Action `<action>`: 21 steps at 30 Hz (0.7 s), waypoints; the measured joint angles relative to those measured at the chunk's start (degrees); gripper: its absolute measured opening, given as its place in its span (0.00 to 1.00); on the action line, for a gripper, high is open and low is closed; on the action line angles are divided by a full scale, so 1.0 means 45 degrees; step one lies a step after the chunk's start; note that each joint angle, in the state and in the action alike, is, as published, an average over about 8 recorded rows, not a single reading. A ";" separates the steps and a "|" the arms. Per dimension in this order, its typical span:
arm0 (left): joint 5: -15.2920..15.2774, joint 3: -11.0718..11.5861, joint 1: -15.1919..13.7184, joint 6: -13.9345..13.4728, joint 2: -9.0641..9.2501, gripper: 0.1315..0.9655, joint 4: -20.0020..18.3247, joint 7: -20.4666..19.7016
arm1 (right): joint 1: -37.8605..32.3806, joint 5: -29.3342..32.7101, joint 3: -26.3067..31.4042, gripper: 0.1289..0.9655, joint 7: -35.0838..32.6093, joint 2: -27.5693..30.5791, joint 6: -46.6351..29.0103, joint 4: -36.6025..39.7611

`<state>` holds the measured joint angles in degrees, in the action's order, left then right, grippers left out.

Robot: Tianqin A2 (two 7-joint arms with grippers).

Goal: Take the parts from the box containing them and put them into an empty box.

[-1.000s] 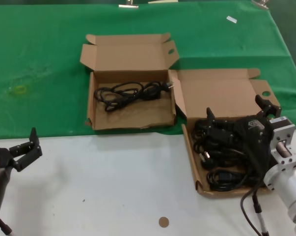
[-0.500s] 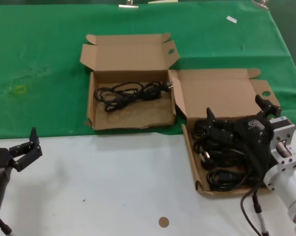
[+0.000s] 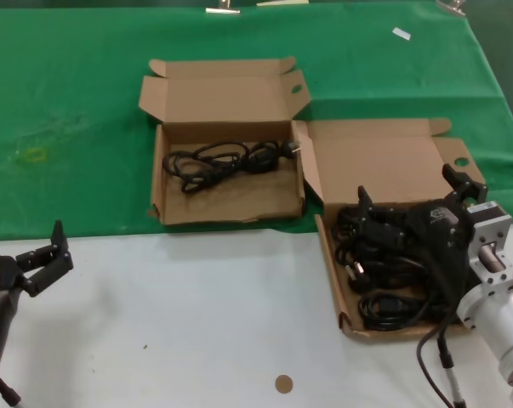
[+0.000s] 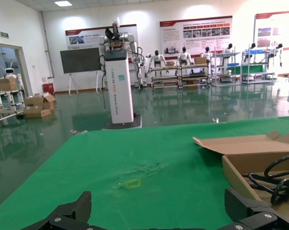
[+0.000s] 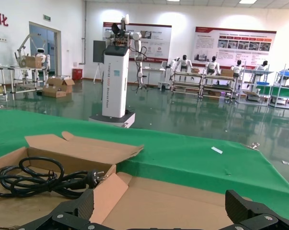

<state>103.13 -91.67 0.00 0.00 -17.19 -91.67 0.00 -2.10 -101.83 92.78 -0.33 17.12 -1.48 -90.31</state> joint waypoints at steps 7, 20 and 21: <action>0.0000 0.0000 0.0000 0.0000 0.0000 1.00 0.0000 0.0000 | 0.0000 0.0000 0.0000 1.00 0.0000 0.0000 0.0000 0.0000; 0.0000 0.0000 0.0000 0.0000 0.0000 1.00 0.0000 0.0000 | 0.0000 0.0000 0.0000 1.00 0.0000 0.0000 0.0000 0.0000; 0.0000 0.0000 0.0000 0.0000 0.0000 1.00 0.0000 0.0000 | 0.0000 0.0000 0.0000 1.00 0.0000 0.0000 0.0000 0.0000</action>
<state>103.13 -91.67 0.00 0.00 -17.19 -91.67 0.00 -2.10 -101.83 92.78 -0.33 17.12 -1.48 -90.31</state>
